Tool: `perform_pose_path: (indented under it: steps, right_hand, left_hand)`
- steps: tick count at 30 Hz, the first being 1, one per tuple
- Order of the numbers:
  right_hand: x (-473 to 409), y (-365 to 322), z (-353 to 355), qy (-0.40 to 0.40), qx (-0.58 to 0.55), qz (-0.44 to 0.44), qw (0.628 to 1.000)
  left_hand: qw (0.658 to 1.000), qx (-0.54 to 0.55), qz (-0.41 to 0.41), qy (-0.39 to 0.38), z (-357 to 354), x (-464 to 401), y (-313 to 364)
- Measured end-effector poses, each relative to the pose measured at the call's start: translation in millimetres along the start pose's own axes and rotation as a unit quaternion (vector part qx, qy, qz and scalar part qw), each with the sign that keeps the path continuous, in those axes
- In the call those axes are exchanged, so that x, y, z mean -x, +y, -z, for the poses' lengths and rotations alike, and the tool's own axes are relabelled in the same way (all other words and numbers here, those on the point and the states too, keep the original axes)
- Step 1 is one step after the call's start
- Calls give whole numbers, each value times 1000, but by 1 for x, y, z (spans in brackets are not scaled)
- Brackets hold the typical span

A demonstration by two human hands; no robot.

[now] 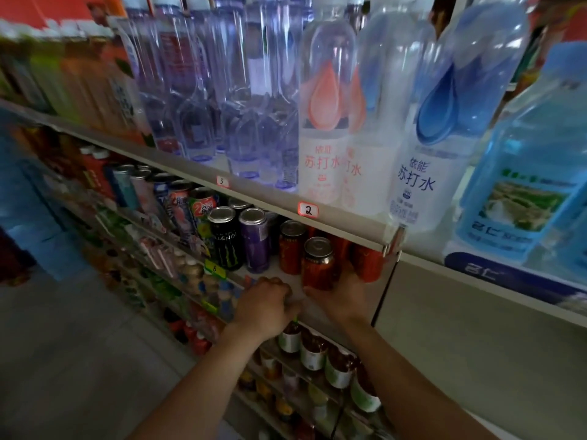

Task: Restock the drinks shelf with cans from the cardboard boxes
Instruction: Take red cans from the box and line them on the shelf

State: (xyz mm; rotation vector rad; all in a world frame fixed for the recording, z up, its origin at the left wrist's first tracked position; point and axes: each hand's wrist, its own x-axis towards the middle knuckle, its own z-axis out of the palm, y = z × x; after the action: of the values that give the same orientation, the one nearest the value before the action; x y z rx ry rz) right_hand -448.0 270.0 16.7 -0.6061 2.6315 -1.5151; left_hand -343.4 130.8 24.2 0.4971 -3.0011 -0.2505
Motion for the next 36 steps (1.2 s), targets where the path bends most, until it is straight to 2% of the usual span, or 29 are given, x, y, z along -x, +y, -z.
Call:
perform_pose_path:
  steps: [6,21,25,28,30,32,33,36]
  right_hand:
    - [-5,2,1,-13,19,-22,999]
    - [-17,5,-2,-9,35,-56,998]
    - [-11,-4,4,-26,34,-59,997]
    - [0,-15,22,-71,78,-41,994]
    - [20,-24,35,-13,80,5,997]
    - [56,-42,28,45,37,94,994]
    - [75,-50,16,20,-3,143,989]
    - [129,-46,-47,-224,-54,188,955]
  left_hand:
    - [999,-10,-8,-46,9,-1,3]
    - [998,5,-5,-58,11,0,3]
    - [998,30,-42,-27,3,5,-5]
    - [983,122,-109,84,-4,25,-19]
    - [963,188,-84,174,-6,47,-27]
    - [937,258,-9,233,-19,75,-43]
    - [927,281,35,244,-34,88,-57]
    - [913,308,210,168,-98,144,-97]
